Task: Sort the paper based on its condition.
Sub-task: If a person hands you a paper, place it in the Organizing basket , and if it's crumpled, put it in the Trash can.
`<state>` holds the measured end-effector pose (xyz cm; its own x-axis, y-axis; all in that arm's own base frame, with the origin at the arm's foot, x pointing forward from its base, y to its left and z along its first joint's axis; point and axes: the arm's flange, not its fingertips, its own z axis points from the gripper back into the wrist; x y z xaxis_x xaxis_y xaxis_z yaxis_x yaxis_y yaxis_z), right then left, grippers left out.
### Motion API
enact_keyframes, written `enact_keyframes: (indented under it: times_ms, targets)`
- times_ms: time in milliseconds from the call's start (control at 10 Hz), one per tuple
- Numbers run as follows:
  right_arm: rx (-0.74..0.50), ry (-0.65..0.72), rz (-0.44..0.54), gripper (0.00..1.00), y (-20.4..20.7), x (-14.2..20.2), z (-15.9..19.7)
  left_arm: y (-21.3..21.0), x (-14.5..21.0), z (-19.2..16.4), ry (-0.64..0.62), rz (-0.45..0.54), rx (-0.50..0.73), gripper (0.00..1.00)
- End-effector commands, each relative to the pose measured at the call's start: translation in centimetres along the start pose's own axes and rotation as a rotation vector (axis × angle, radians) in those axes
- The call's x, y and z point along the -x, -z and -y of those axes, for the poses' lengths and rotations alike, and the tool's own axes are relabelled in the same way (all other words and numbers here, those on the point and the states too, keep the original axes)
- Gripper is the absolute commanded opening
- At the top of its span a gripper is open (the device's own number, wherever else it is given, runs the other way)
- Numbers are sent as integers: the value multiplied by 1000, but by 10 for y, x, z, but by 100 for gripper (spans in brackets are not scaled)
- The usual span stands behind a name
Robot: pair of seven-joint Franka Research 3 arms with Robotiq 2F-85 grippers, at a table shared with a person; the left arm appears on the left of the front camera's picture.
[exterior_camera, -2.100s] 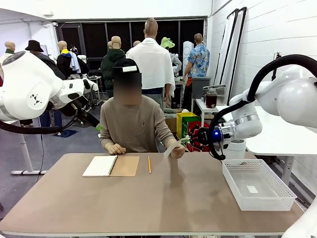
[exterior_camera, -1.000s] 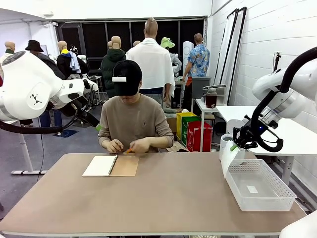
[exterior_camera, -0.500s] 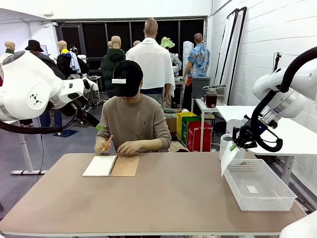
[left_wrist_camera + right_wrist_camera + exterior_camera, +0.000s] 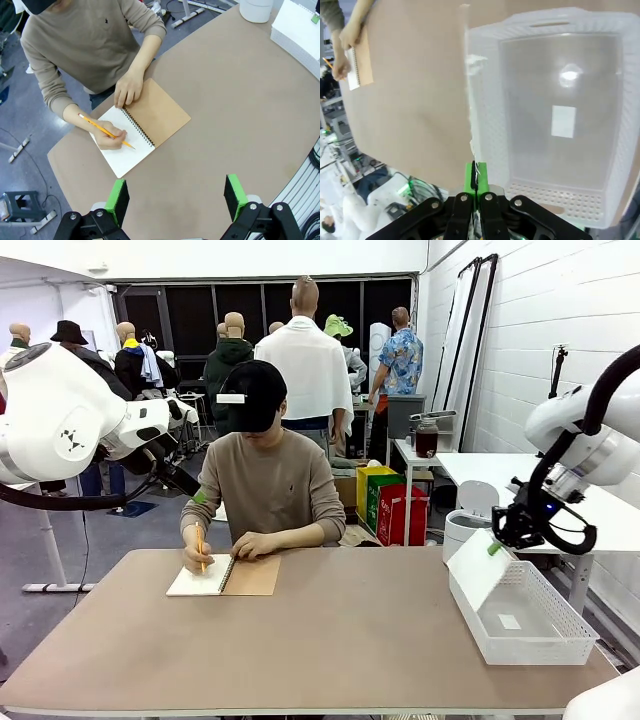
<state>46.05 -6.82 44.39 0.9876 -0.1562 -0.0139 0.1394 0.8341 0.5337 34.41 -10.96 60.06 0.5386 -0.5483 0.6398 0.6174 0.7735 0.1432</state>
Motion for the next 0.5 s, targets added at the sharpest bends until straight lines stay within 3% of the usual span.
enact_keyframes:
  times_ms: [0,400]
  targets:
    - [38,-25,20,0,3,13,18,-1,0,-1,2,12,6,100]
    - [74,7,27,0,14,15,49,-1,0,-1,2,12,6,100]
